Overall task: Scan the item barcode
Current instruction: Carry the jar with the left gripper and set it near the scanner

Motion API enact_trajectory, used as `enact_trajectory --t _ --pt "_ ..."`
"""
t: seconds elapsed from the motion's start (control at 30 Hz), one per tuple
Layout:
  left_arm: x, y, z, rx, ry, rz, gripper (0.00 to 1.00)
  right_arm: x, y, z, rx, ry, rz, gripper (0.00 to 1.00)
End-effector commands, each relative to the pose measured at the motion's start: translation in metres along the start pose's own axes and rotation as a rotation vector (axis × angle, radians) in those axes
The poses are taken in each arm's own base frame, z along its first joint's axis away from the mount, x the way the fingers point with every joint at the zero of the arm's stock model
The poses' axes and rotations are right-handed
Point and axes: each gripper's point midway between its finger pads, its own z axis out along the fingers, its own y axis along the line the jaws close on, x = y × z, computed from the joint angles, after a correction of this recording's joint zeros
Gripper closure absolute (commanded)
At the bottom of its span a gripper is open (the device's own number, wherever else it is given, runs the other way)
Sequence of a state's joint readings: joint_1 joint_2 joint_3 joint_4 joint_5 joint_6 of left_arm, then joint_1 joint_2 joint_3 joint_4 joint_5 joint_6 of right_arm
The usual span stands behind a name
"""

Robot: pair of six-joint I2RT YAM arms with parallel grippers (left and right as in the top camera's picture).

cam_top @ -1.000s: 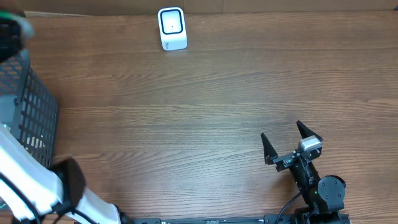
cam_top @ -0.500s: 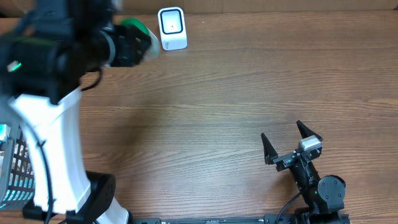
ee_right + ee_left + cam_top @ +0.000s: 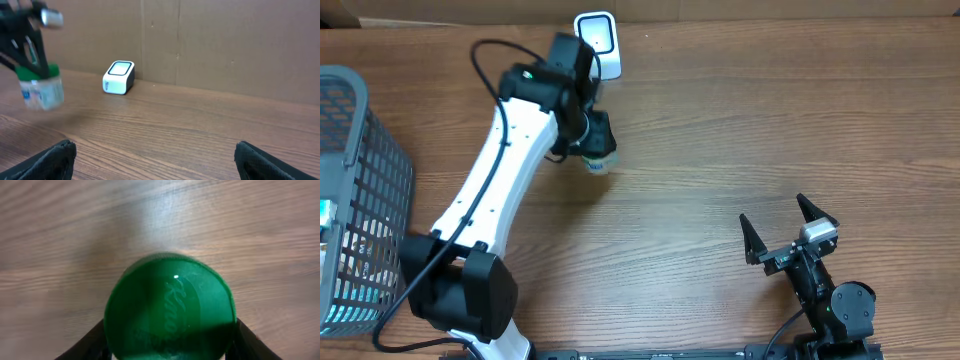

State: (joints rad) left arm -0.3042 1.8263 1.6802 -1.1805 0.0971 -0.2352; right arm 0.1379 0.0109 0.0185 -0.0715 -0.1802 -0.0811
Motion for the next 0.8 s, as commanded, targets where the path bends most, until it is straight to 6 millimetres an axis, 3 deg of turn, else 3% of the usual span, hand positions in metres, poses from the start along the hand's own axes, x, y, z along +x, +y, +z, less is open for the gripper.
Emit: enact_trajectory --t 0.0,0.07,0.23,0.37,0.53,0.77 --pt "0.017 0.004 0.042 -0.019 0.011 -0.02 0.65 0.002 0.0 0.0 -0.003 -0.002 0.006 0.0" --pt "0.022 0.01 0.064 -0.048 -0.005 -0.017 0.65 0.002 0.0 0.0 -0.003 -0.002 0.006 0.0" --pt "0.029 0.02 0.089 -0.084 -0.033 -0.031 0.66 0.002 0.0 0.0 -0.003 -0.002 0.006 0.0" --pt "0.028 0.018 0.092 -0.078 -0.046 -0.044 0.63 0.002 0.0 0.0 -0.003 -0.002 0.006 0.0" --pt "0.03 0.011 0.092 -0.05 -0.037 -0.04 0.44 0.002 0.0 0.0 -0.003 -0.002 0.006 0.0" --pt "0.03 0.006 0.092 -0.023 -0.032 -0.039 0.43 0.002 0.0 0.0 -0.003 -0.002 0.006 0.0"
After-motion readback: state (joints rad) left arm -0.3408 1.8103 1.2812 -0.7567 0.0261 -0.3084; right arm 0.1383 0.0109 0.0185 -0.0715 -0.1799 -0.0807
